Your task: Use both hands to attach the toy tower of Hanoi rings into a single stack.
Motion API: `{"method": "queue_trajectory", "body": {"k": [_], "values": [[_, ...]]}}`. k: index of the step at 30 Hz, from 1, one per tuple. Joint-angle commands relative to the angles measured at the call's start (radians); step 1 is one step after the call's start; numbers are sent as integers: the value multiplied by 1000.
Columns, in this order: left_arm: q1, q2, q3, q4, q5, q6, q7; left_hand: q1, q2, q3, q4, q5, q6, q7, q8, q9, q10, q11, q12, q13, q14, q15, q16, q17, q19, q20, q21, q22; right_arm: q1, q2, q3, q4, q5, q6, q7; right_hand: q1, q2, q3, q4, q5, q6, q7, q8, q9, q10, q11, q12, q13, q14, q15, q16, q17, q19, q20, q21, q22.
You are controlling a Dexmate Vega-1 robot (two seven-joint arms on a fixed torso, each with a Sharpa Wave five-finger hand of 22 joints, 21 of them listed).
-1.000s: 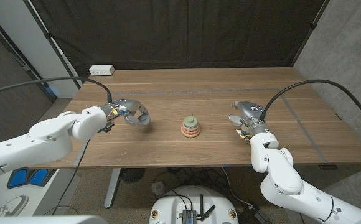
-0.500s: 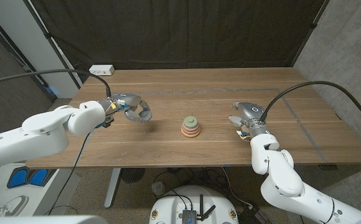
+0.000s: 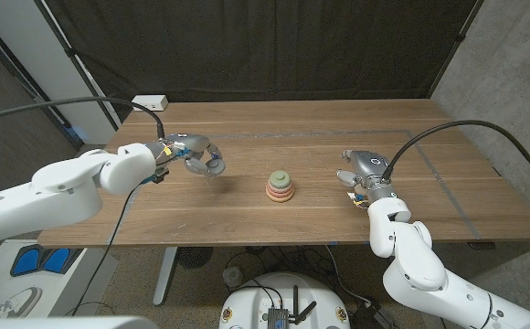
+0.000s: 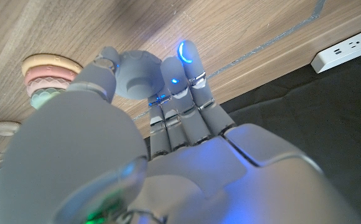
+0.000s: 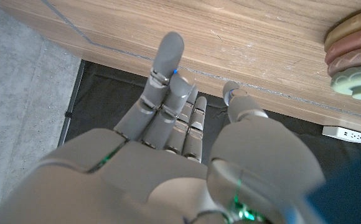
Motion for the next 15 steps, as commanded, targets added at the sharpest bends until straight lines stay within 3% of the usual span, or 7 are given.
{"method": "queue_trajectory", "body": {"k": [1,15], "values": [[-100,-74,74,35,38,-60,-45,-5,4,-3,4,7,15,-1,-3,3,88,-73,-2,7,10,-72,-2,3,9,-128,7,2,-3,-6,5,-6,15,-7,-8,-3,-1,8,-2,8,9,-3,-2,1,4,-1,9,6,8,-25,8,4,2,-38,-4,2],[-189,-173,143,81,91,-127,-92,-4,5,-4,3,10,18,-3,-7,5,97,-74,-4,13,10,-72,-6,3,8,-129,8,2,-8,-11,9,-11,33,-21,-29,-4,-1,11,-2,10,12,-1,-2,1,6,0,9,7,7,-25,9,3,3,-38,-4,2]]}}
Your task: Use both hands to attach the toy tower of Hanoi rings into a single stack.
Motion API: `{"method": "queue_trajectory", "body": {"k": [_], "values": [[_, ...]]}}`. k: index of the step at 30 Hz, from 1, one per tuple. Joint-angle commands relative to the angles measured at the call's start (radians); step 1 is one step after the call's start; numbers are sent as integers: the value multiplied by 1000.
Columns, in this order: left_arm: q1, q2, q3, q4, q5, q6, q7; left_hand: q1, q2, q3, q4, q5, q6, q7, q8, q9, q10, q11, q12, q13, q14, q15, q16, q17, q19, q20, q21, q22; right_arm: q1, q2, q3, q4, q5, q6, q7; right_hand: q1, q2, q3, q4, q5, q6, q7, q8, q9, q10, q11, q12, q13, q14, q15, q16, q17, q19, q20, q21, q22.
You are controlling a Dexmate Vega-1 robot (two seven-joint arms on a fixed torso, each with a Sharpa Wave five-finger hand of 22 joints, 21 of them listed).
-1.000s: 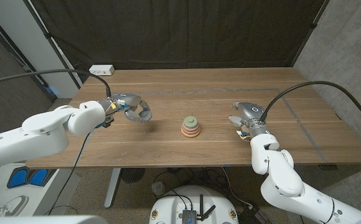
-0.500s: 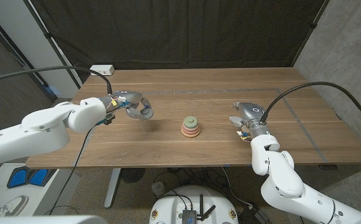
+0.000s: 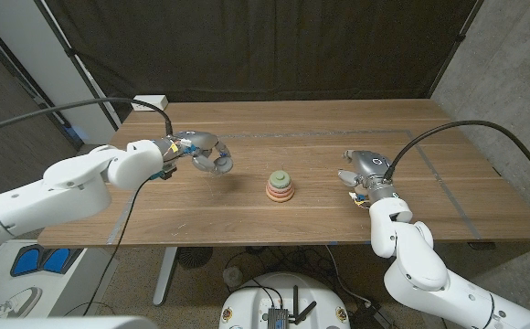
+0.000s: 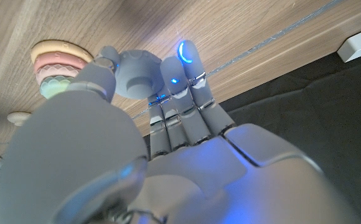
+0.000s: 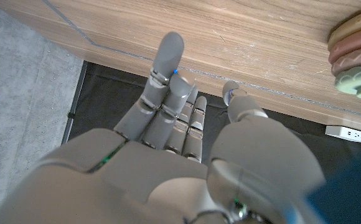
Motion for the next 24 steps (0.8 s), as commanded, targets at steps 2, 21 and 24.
{"method": "queue_trajectory", "body": {"k": [2,21,24], "values": [[-115,-119,91,56,51,-65,-45,-3,7,-4,3,6,11,-1,-3,5,90,-80,-1,7,6,-76,-3,2,8,-129,8,2,-3,-4,3,-4,25,-17,-23,-5,-1,8,1,10,8,-5,-2,1,8,-1,9,2,8,-25,11,4,3,-38,-4,2],[-213,-224,163,120,102,-167,-120,-3,7,-5,3,9,15,-2,-6,6,95,-79,-7,11,7,-76,-3,5,8,-129,9,2,-8,-20,-2,-18,53,-44,-59,-7,-1,13,0,14,10,-4,-3,1,9,-1,7,4,2,-25,9,-1,3,-38,-4,2],[-221,-234,168,127,105,-180,-126,-4,8,-6,4,9,16,-2,-7,7,97,-79,-9,11,6,-76,-5,5,7,-129,9,2,-8,-23,-2,-20,57,-48,-65,-8,-1,14,0,14,10,-4,-4,1,8,0,6,4,4,-25,11,1,3,-38,-4,2]]}}
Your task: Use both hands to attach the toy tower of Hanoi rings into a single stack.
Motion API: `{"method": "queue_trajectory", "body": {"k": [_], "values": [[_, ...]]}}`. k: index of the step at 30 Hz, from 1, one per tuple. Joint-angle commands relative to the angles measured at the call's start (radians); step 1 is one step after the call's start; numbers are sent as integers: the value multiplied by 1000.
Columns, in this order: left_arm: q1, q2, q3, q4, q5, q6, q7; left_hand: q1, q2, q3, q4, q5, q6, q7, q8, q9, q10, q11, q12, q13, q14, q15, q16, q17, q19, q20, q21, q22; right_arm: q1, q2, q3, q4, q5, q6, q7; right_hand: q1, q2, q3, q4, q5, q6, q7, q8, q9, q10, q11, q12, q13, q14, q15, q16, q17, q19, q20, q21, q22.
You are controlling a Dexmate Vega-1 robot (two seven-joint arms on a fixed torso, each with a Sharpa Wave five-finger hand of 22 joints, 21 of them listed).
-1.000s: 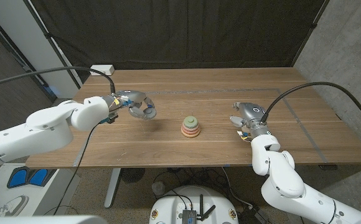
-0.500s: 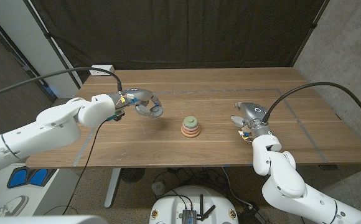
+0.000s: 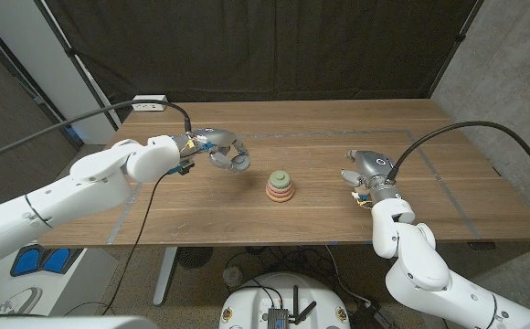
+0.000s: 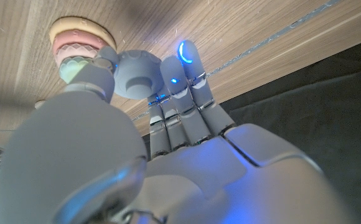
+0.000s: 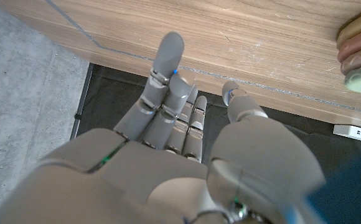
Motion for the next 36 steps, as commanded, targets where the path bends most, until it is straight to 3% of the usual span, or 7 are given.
{"method": "queue_trajectory", "body": {"k": [1,36], "values": [[-58,-63,43,35,31,-62,-44,4,11,0,1,6,9,1,-4,1,87,-78,-3,5,7,-76,-1,2,7,-129,6,2,-4,-14,-3,-12,22,-19,-27,-8,-1,7,-2,7,7,0,-3,1,9,0,6,4,4,-25,4,3,3,-38,-4,2],[-211,-229,163,155,101,-196,-151,-2,15,-3,3,7,26,-3,-4,4,102,-78,-10,10,8,-76,-3,4,8,-128,5,1,18,-45,-45,-40,34,-70,-40,-11,-1,16,-3,11,9,-2,-5,1,12,0,4,8,-3,-25,3,-3,4,-38,-3,2]]}}
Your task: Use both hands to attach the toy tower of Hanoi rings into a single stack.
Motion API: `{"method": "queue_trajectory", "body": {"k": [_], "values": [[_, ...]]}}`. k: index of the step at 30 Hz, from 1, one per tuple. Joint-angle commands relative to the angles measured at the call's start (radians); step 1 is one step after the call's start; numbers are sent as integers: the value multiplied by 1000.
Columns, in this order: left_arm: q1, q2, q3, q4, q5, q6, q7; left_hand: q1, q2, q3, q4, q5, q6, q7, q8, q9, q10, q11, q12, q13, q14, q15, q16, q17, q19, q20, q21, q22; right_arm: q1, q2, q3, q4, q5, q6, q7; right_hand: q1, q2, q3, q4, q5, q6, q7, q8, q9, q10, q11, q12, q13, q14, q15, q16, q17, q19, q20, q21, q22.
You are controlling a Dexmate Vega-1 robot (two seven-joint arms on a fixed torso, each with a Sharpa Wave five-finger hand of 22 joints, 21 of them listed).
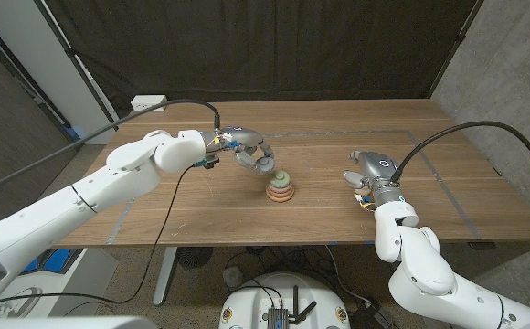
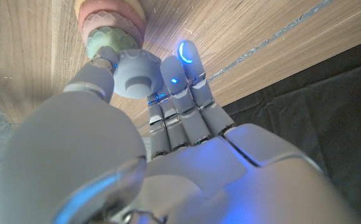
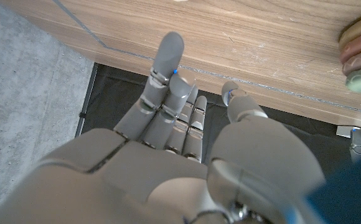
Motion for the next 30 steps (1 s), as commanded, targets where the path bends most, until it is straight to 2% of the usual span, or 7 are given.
{"method": "queue_trajectory", "body": {"k": [1,30], "values": [[-49,-52,42,41,20,-37,-36,1,9,-1,6,3,8,-1,4,6,86,-79,7,4,8,-76,-4,4,9,-128,5,4,8,-7,-12,-6,7,-14,-6,-7,3,7,-3,5,10,-1,-5,1,9,3,4,3,-2,-25,3,-2,4,-38,-3,2],[-111,-110,102,90,75,-69,-99,-7,12,-2,6,3,16,-1,3,7,93,-78,2,8,8,-76,-5,6,10,-128,3,3,6,-11,-13,-5,78,-27,-72,-8,2,12,-4,7,11,-1,-7,1,10,3,2,5,-1,-25,5,-4,4,-38,-3,3]]}}
